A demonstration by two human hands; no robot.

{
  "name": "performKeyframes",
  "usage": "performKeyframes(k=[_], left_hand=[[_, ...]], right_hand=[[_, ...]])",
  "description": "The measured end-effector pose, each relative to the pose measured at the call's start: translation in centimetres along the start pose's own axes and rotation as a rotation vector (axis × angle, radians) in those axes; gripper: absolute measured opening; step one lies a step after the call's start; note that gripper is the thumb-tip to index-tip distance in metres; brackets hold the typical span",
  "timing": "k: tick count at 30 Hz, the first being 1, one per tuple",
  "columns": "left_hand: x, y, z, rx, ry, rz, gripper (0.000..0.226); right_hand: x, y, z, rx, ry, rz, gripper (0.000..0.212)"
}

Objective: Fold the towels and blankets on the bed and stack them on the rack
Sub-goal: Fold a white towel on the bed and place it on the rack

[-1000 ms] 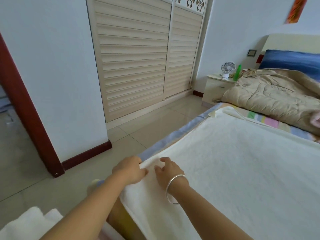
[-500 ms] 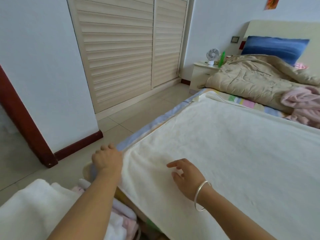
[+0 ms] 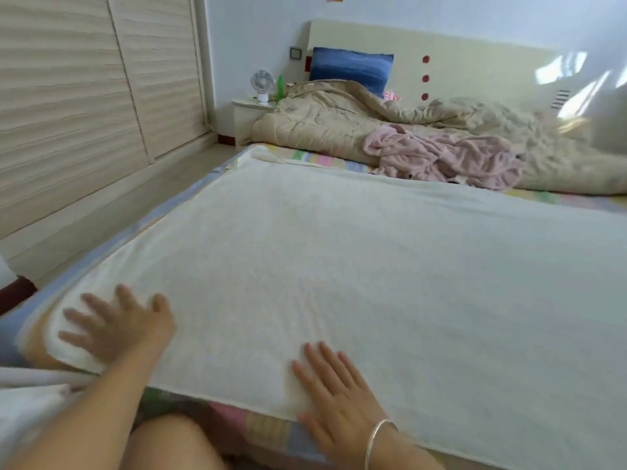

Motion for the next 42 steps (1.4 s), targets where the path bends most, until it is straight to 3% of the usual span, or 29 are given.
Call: performKeyframes(k=[2, 4, 7, 9, 13, 15, 17, 20, 27, 42], left_hand=[[2.9, -0.6, -2.4, -0.021, -0.004, -0.050, 0.068], [7.7, -0.2, -7.8, -0.028, 0.259, -0.117, 0.061], [13.1, 1.2, -20.5, -0.060, 0.720, -0.256, 0.057], [14.5, 2.1, -29.4, -0.141, 0.978, -0.347, 0.055], [13.7, 4.5, -40.4, -0.169, 1.309, -0.180, 0.066], [13.0, 5.2, -42.1, -0.160, 1.328, -0.134, 0.069], [13.3, 4.3, -42.3, -0.176, 1.293, -0.211, 0.048], [16.5, 2.0, -41.8, -0.158, 1.271, -0.280, 0.025], [27.3, 1.4, -38.8, -0.199, 1.217, -0.239, 0.040], [57.6, 12.1, -32.7, -0.158, 1.222, -0.149, 0.045]], right_hand=[[0.3, -0.6, -2.8, 0.086, -0.079, 0.030, 0.065], [1.5, -1.5, -5.6, 0.156, -0.060, 0.106, 0.059], [3.8, -3.1, -9.6, 0.235, 0.100, 0.136, 0.051], [6.2, -3.3, -12.6, 0.221, 0.251, 0.035, 0.048], [11.0, -2.1, -20.3, 0.074, 0.539, -0.086, 0.056], [11.8, -2.6, -22.9, 0.118, 0.556, -0.063, 0.056], [12.3, -5.0, -23.8, 0.255, 0.577, 0.017, 0.050], [15.6, -7.5, -22.0, 0.311, 0.613, 0.078, 0.062], [28.6, -5.2, -15.7, -0.027, 0.833, 0.094, 0.059], [56.4, -5.3, 3.8, -0.044, 0.701, 0.123, 0.060]])
Point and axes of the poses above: each hand's wrist, its own z-axis towards the middle knuckle, its own y-axis out of the palm, x = y × z, the point moved 6 cm from there along z, towards the middle knuckle, and after that the axes turned 9 degrees about -y, right-handed, at the moved point
